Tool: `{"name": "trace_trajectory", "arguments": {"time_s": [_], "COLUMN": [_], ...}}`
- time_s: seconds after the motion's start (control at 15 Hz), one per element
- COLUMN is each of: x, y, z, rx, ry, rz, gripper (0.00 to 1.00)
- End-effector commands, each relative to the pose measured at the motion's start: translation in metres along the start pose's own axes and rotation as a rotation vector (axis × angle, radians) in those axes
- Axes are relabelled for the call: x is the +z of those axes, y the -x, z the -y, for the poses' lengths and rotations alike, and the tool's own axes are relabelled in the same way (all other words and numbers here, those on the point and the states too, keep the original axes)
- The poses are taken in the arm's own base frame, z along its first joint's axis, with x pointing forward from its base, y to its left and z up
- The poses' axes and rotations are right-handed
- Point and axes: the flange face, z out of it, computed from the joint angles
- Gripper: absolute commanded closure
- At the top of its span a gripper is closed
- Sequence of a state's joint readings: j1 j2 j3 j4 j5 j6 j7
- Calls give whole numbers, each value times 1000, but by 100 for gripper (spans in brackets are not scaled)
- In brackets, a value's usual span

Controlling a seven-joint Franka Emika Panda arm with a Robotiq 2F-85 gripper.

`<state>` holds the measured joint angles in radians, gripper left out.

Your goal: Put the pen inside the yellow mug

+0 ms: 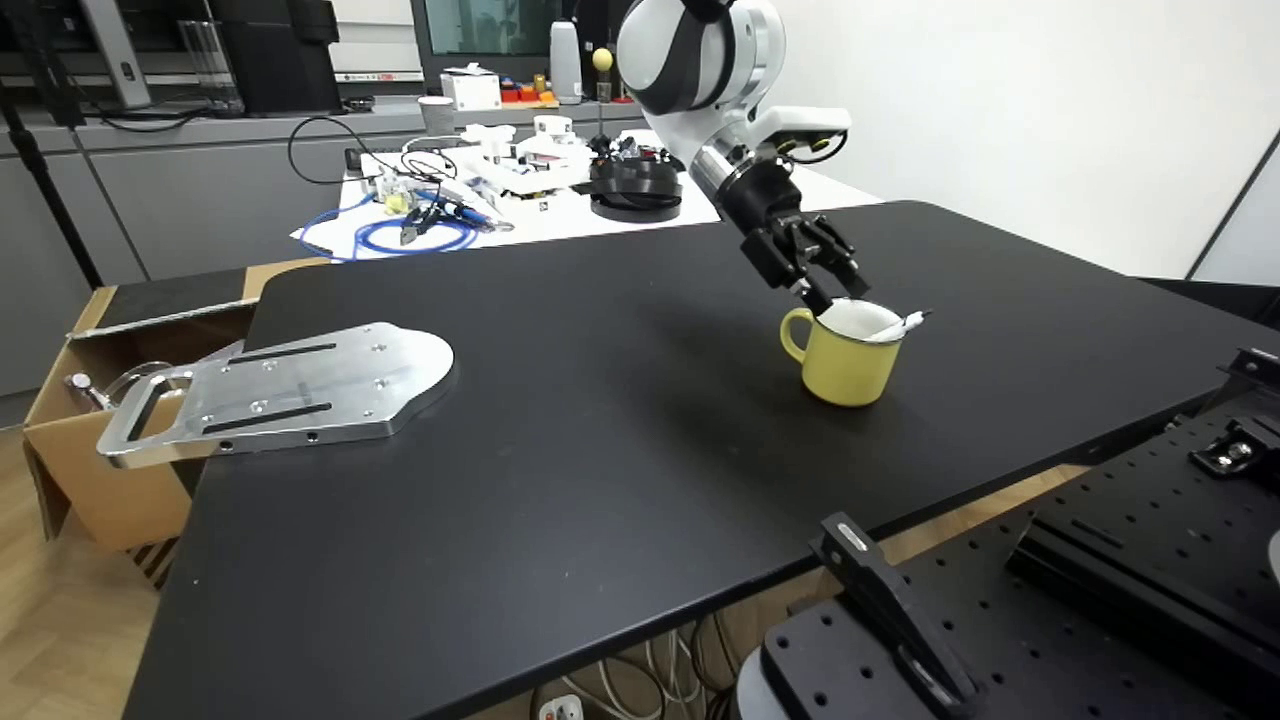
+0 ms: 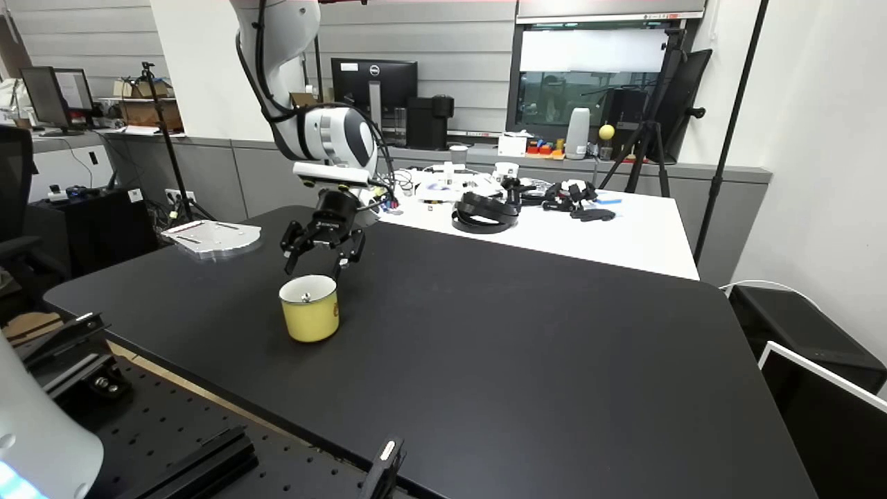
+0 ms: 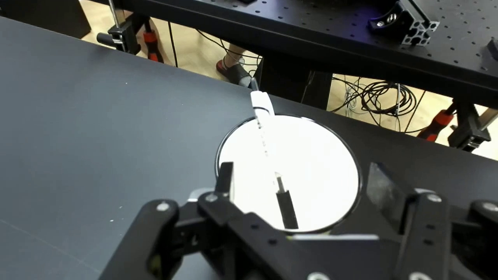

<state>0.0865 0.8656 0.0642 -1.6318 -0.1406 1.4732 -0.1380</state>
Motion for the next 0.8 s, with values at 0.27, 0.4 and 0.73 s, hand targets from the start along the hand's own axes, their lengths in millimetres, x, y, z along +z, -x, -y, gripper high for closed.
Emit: {"name": "trace_trajectory", "arguments": {"time_s": [0.27,0.4,0.73], "x": [-33,-28,-26], "y": [28,20,18], "z": [3,4,5], "rx": [-34,-42,-50], "ry": [1,10,10], "rz": [-59,-48,-43], "gripper": [0,0,0]}}
